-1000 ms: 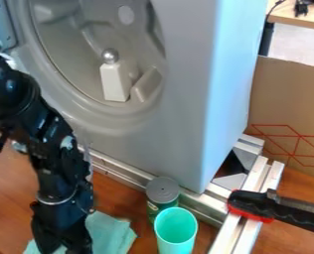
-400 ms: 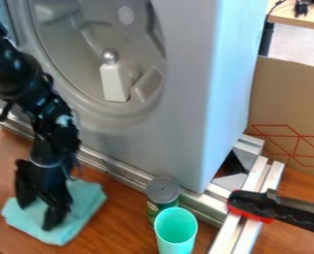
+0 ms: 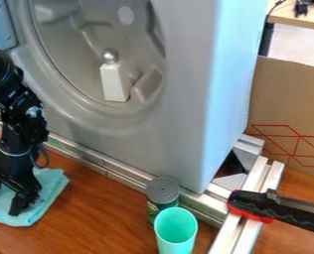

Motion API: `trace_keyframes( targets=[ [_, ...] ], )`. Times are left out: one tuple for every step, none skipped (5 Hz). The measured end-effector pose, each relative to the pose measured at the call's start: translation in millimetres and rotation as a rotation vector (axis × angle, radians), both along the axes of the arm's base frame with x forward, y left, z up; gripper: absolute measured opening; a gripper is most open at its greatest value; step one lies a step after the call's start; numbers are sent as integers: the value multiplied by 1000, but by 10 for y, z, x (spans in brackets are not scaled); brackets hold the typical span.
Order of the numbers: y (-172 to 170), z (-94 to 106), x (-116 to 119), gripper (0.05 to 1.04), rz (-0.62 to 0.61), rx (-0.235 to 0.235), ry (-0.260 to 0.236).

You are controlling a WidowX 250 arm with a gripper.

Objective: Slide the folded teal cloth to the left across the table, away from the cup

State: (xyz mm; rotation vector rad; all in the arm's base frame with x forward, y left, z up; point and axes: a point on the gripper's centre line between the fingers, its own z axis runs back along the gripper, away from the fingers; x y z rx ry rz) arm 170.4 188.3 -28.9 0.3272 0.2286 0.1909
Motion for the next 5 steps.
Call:
trace_keyframes(
  targets=[
    [28, 7, -34, 1001, -7, -6, 32],
    [5, 14, -120, 1001, -26, -81, 21],
    [-96, 240, -56, 1001, -118, -221, -56],
    [-136, 577, -55, 1001, -162, -248, -155],
    [-196, 787, -64, 1001, -206, -283, -211]
  ],
)
